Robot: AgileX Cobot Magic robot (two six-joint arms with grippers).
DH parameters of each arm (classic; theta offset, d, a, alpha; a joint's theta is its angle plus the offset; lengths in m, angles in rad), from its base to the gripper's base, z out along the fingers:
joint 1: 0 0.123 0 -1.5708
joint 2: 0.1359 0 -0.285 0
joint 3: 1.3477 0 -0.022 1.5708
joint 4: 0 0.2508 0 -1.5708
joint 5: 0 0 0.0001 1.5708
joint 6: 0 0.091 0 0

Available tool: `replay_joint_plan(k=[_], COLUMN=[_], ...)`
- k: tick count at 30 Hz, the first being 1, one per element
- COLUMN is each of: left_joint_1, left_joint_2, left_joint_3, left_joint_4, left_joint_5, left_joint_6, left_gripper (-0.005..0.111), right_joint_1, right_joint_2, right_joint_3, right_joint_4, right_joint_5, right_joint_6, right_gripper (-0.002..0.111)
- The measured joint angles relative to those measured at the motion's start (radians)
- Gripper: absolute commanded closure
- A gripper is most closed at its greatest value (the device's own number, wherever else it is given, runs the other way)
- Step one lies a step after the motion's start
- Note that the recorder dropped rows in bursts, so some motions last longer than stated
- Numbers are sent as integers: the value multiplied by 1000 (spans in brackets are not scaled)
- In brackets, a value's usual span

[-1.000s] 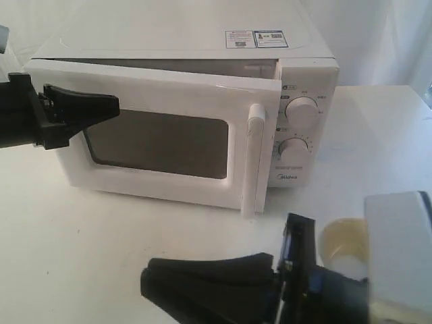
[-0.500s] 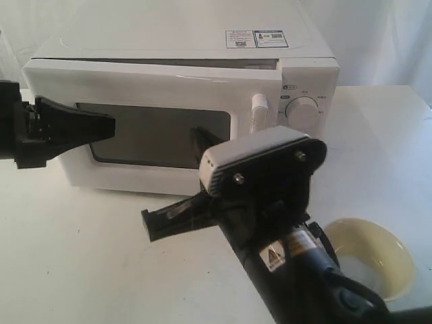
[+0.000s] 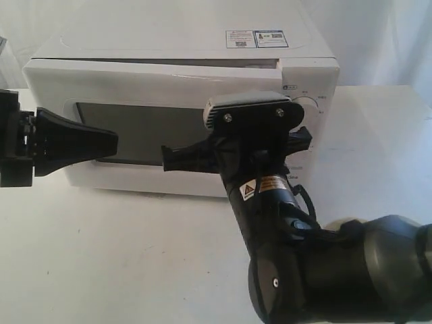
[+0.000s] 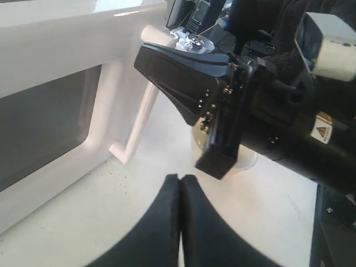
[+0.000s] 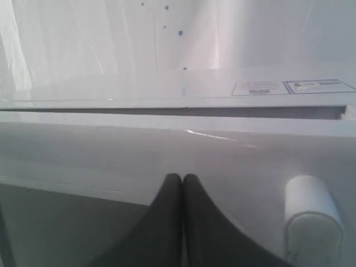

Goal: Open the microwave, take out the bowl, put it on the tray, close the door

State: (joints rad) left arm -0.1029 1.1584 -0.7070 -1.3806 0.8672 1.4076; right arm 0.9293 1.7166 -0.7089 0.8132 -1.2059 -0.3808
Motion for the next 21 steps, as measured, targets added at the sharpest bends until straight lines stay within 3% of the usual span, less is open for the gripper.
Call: replay_joint_plan(k=[14, 21], left_joint_1=[0, -1], left_joint_2=[0, 0], left_joint_3=[0, 0], left_joint_4=[14, 14], left_joint_5=[39, 48], left_joint_6=[-39, -39], left_gripper=[107, 107], right_joint_1=[-122, -124], right_joint_2=[147, 155], right_joint_3=[-149, -186], right_joint_4=[-36, -77], right_joint_5=[-4, 0], right_joint_6=[22, 24], right_gripper=[108, 108])
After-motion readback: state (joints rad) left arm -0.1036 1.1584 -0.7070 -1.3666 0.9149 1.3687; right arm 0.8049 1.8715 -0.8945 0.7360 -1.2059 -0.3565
